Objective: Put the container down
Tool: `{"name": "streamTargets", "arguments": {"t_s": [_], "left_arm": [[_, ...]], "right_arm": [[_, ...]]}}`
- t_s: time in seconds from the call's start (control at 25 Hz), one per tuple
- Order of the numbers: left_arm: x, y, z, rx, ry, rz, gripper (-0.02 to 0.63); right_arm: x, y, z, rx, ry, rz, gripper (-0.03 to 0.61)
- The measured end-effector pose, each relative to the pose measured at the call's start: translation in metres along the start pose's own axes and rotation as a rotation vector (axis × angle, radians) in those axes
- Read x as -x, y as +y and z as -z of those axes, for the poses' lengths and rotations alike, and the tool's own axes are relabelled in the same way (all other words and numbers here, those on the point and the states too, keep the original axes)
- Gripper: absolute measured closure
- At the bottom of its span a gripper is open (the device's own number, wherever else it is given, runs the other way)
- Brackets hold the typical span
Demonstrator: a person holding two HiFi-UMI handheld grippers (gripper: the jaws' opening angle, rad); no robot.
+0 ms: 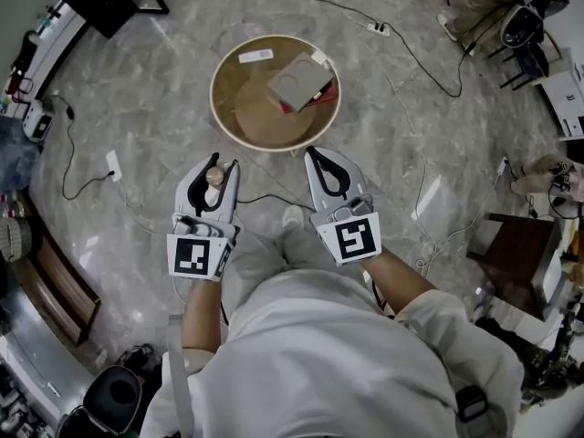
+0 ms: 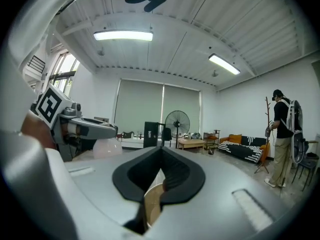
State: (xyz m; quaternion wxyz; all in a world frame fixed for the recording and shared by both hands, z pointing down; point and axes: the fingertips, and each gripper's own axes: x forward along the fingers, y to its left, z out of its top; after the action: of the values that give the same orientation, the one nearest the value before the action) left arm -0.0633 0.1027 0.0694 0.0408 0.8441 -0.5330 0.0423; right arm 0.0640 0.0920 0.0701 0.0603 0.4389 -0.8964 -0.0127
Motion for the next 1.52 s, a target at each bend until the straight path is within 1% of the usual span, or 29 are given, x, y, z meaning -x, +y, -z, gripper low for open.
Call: {"name": "streamTargets", "arguments": {"t_s": [0.16, 0.36, 0.48, 0.6, 0.76, 0.96, 1.08, 1.28, 1.52], "left_arm": [[-0.041, 0.018, 0.026, 0.007, 0.013, -0.002, 0.486], [-0.093, 0.050, 0.080, 0.010, 0.042, -0.031, 0.486], [-0.122, 0.074, 0.119, 0.027, 0.059, -0.053, 0.486], [-0.156, 0.097, 0.160, 0.031, 0.046, -0.066, 0.486], [-0.190, 0.123, 0.223, 0.029, 0.073, -0.084, 0.486], [-0.233, 0.143, 0.298, 0.027, 0.100, -0.069, 0.486], [-0.251, 0.149, 0.336, 0.032, 0.111, -0.054, 0.486], [-0.271, 0.162, 0.373, 0.028, 0.116, -0.031, 0.486], [-0.287, 0.184, 0.409, 0.029, 0.126, -0.024, 0.485]], "right_arm": [[-0.030, -0.014, 0.023, -0.017, -0.004, 0.000, 0.578], [-0.064, -0.034, 0.066, -0.058, 0.020, 0.016, 0.578], [-0.083, -0.041, 0.099, -0.066, 0.057, 0.020, 0.578], [-0.106, -0.050, 0.141, -0.076, 0.090, 0.030, 0.578], [-0.135, -0.054, 0.195, -0.085, 0.116, 0.042, 0.578], [-0.176, -0.064, 0.259, -0.102, 0.136, 0.062, 0.578], [-0.194, -0.070, 0.294, -0.107, 0.151, 0.070, 0.578], [-0.218, -0.077, 0.336, -0.106, 0.165, 0.084, 0.578], [-0.244, -0.076, 0.367, -0.096, 0.171, 0.096, 0.578]]}}
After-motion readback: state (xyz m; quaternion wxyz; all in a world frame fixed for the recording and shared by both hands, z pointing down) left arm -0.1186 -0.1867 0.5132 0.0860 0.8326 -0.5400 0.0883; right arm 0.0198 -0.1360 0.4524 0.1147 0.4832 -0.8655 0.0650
